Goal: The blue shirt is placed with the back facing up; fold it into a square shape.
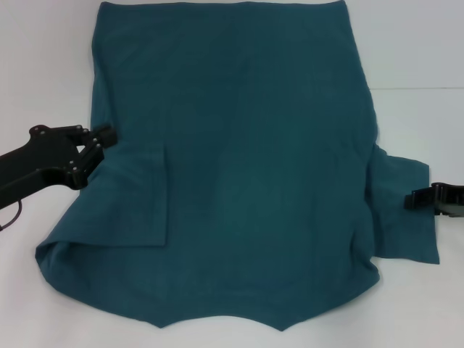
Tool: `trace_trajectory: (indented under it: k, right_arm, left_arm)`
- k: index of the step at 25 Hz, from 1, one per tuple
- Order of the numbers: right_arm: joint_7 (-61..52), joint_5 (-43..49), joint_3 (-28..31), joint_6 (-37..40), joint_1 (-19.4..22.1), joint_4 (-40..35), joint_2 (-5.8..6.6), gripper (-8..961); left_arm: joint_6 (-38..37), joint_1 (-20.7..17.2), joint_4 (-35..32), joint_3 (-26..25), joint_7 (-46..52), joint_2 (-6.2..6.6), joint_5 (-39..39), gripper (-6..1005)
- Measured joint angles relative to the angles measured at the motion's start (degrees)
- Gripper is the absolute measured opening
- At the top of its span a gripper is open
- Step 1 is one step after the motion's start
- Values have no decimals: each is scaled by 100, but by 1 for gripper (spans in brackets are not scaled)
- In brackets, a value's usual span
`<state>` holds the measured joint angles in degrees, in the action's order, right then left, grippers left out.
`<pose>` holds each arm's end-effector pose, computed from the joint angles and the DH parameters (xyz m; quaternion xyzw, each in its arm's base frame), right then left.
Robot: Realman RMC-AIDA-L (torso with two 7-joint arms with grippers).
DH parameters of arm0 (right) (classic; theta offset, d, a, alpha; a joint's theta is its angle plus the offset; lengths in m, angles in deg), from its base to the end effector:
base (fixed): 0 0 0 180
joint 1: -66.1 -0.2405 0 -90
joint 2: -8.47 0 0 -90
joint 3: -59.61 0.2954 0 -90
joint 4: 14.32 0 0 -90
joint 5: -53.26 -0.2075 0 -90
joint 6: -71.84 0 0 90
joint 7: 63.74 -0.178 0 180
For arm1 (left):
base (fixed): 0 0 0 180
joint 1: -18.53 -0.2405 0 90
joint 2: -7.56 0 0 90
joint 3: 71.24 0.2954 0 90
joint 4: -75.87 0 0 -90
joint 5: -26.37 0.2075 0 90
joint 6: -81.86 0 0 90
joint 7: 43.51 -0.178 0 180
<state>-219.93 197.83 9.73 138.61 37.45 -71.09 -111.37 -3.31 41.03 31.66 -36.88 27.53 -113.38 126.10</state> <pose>0.3510 0.4002 -0.0116 -0.6969 0.6505 0.0575 0.2966 -0.2985 0.3615 0.0059 -0.8778 -0.1869 -0.3178 0.3060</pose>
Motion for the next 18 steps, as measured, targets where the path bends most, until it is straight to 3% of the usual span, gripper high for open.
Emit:
trace_trajectory:
  k: [6,18]
  right_arm:
    - [42,-29,-37,-56,-22,32,-7,486]
    - [328,-150,-34,-348,-143,454,-4,200]
  left_arm:
    - [-18,-1,0,0,-2,-21,3,59]
    - [-62,-32,0,0,-3,-28,-38,59]
